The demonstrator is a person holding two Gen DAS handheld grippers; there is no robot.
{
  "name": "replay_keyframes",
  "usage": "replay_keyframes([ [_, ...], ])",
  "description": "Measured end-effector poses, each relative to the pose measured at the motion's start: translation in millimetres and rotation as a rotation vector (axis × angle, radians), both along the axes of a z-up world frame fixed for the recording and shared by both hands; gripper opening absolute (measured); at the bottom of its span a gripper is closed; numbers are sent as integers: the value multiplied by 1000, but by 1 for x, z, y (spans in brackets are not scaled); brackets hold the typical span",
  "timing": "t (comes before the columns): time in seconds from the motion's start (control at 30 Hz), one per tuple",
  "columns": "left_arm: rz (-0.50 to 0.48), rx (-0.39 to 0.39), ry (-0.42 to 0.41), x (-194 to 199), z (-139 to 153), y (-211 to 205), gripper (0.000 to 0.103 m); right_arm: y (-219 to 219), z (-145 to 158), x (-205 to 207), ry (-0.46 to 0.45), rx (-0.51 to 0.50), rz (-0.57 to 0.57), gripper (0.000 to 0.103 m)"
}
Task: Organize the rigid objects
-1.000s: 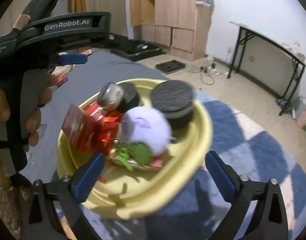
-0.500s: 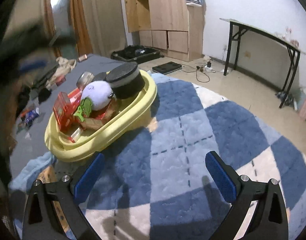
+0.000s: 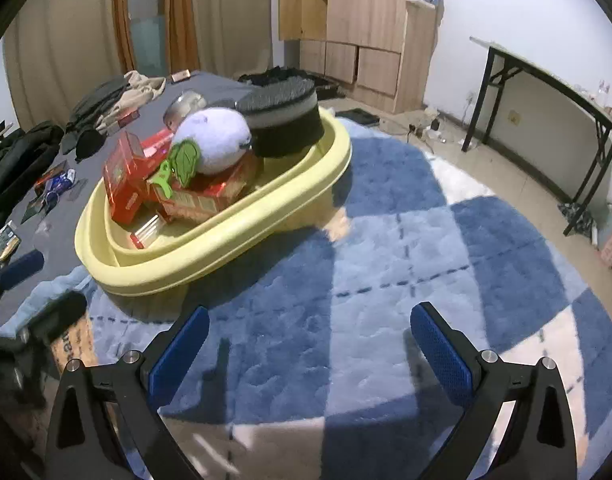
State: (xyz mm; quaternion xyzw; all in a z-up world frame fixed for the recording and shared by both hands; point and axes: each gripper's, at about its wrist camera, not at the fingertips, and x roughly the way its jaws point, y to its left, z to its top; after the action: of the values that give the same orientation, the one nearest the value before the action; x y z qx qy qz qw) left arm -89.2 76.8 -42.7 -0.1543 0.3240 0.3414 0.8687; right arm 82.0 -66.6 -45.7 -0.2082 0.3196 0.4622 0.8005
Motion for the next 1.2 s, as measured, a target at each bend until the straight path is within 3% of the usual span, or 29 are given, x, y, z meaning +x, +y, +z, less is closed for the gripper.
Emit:
replay_keyframes([
  [0.2, 19, -38, 44, 7, -19, 5, 103, 22, -20, 3, -14, -87, -5, 103],
  [0.37, 70, -38, 57, 12, -27, 15, 103, 28, -23, 6, -26, -83, -9, 103],
  [0.47, 94, -85, 120, 21, -40, 26, 103, 31, -28, 6, -32, -89, -11, 103],
  [1.2, 115, -104, 120, 35, -43, 37, 103, 49, -34, 12, -53, -97, -37, 103],
])
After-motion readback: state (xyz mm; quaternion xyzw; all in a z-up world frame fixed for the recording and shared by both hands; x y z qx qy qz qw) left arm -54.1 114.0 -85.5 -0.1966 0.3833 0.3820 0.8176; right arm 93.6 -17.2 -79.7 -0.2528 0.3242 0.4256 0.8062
